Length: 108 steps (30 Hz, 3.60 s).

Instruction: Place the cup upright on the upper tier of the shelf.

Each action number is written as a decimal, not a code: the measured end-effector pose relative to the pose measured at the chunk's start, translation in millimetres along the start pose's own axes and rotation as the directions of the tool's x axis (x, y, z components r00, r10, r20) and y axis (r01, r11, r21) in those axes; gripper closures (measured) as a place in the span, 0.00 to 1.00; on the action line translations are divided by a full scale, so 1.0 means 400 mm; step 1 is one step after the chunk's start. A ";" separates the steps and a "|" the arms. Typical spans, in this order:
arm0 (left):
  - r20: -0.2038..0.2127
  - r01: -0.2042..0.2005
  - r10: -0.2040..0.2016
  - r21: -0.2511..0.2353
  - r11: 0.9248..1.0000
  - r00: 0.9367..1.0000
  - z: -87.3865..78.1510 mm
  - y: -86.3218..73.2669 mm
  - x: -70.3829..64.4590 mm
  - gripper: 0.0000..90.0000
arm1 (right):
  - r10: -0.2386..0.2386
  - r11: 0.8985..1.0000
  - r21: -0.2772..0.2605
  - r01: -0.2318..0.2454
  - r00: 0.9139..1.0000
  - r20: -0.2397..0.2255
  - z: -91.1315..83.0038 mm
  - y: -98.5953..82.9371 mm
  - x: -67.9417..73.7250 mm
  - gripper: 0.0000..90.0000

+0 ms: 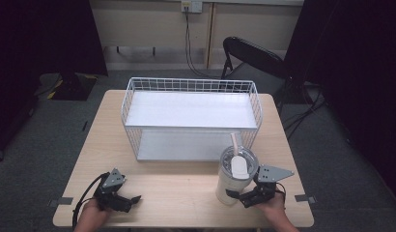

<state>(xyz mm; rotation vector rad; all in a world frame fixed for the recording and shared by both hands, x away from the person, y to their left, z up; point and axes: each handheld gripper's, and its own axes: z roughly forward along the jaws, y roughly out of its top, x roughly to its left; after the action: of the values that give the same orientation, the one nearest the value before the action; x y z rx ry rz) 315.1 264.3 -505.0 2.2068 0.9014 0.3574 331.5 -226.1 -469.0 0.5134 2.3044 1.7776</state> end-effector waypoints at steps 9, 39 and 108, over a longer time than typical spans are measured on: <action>0.000 0.000 0.000 0.000 1.000 1.000 0.000 0.000 0.000 0.00 | -0.013 1.000 -0.026 0.013 1.000 0.003 -0.012 0.042 -0.003 0.12; -0.001 0.000 0.000 0.000 1.000 1.000 0.000 0.000 0.000 0.00 | 0.020 0.999 -0.034 -0.019 1.000 0.005 -0.029 0.194 -0.050 0.12; 0.000 0.000 0.000 0.000 1.000 1.000 0.000 0.000 0.000 0.00 | 0.009 1.000 -0.023 -0.010 1.000 -0.027 0.000 0.500 -0.093 0.12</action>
<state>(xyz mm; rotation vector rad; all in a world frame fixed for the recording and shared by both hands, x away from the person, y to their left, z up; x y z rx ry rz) 315.1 264.4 -505.0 2.2067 0.9021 0.3577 397.2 -195.5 -279.0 0.5006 2.2998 1.8249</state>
